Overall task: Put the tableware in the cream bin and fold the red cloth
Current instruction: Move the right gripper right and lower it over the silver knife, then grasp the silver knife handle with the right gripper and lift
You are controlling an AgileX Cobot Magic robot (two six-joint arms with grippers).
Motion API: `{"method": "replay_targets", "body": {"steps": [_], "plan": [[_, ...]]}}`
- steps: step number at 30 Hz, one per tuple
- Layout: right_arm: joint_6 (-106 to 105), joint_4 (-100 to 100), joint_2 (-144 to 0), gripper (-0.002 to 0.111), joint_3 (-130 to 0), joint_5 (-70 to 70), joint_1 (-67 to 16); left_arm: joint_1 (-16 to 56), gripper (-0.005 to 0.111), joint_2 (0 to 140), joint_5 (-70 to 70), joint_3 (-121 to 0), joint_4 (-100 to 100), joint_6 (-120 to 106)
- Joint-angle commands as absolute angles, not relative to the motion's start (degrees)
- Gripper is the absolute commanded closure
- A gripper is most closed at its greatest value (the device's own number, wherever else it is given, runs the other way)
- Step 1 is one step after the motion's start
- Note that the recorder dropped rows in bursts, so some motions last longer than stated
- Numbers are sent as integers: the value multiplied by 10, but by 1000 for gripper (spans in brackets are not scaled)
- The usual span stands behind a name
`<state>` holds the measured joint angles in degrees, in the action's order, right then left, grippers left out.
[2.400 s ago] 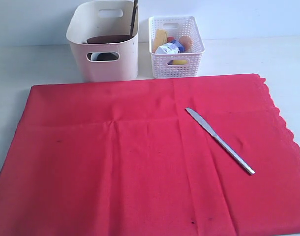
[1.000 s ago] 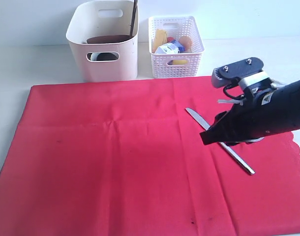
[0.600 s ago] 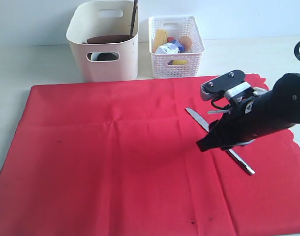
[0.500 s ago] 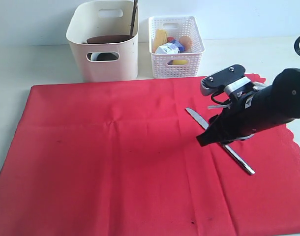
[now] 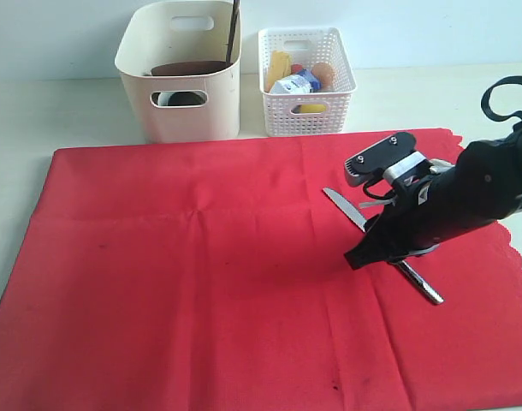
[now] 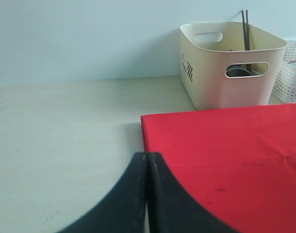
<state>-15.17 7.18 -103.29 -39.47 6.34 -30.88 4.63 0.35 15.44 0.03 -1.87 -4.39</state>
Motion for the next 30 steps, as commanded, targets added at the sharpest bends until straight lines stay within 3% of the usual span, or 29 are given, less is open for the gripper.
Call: {"method": "replay_targets", "body": {"steps": [1,10,30], "plan": [[-150,66,-1050,78,-400,54,-305,46,106,0,153,0,-23,-42],[-150,66,-1052,108,-400,67,-305,46,106,0,153,0,-23,-42],[-150,109,-973,108,-463,124,-306,46,106,0,153,0,-23,-42]]}}
